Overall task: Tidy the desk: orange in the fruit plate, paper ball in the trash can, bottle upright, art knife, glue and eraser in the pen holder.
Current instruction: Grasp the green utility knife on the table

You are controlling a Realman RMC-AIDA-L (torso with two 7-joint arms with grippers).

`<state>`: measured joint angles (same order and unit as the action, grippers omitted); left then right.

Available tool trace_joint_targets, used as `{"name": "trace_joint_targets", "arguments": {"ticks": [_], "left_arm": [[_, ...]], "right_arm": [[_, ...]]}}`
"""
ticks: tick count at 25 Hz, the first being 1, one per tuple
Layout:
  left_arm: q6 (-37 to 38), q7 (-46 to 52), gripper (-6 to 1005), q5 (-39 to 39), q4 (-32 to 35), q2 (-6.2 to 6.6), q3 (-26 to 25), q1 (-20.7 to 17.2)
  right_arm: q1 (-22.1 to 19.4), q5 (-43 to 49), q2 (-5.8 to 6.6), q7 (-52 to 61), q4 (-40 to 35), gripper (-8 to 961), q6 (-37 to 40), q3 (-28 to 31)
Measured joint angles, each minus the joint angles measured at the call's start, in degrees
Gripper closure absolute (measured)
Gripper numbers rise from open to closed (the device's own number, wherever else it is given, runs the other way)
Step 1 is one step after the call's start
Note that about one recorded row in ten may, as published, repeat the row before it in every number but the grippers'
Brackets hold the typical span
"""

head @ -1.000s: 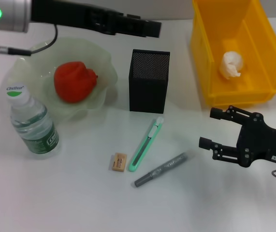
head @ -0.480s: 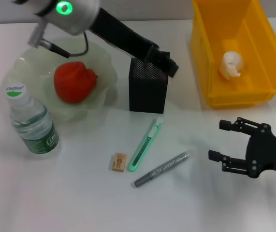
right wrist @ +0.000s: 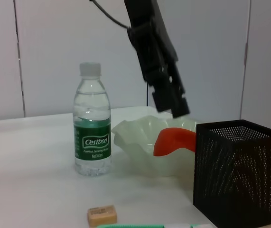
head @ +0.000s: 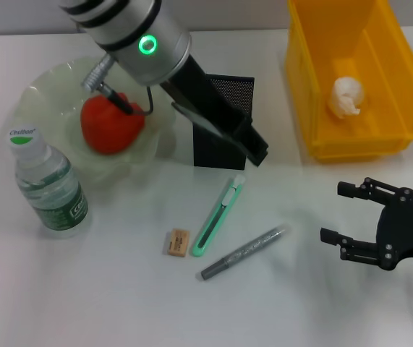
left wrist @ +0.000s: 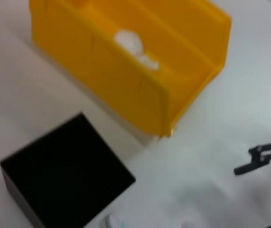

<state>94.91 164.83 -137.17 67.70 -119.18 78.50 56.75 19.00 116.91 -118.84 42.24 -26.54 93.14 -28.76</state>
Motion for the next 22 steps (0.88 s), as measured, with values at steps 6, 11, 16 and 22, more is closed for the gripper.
{"name": "trace_joint_targets", "arguments": {"ticks": [6, 11, 16, 22], "left_arm": [[0.1, 0.0, 249, -0.1, -1.1, 0.0, 0.8, -0.1], [-1.3, 0.0, 249, 0.0, -3.8, 0.0, 6.9, -0.2], [-5.3, 0.1, 249, 0.0, -6.2, 0.0, 12.0, -0.4], [-10.8, 0.1, 249, -0.1, -7.8, 0.0, 18.0, -1.4]], "right_arm": [[-0.3, -0.3, -0.03, -0.8, 0.0, 165, -0.2, 0.1], [-0.3, -0.3, -0.06, -0.9, 0.0, 165, -0.2, 0.1], [-0.2, -0.2, -0.08, -0.9, 0.0, 165, -0.2, 0.1], [-0.3, -0.2, -0.08, -0.9, 0.1, 164, -0.3, 0.2]]}}
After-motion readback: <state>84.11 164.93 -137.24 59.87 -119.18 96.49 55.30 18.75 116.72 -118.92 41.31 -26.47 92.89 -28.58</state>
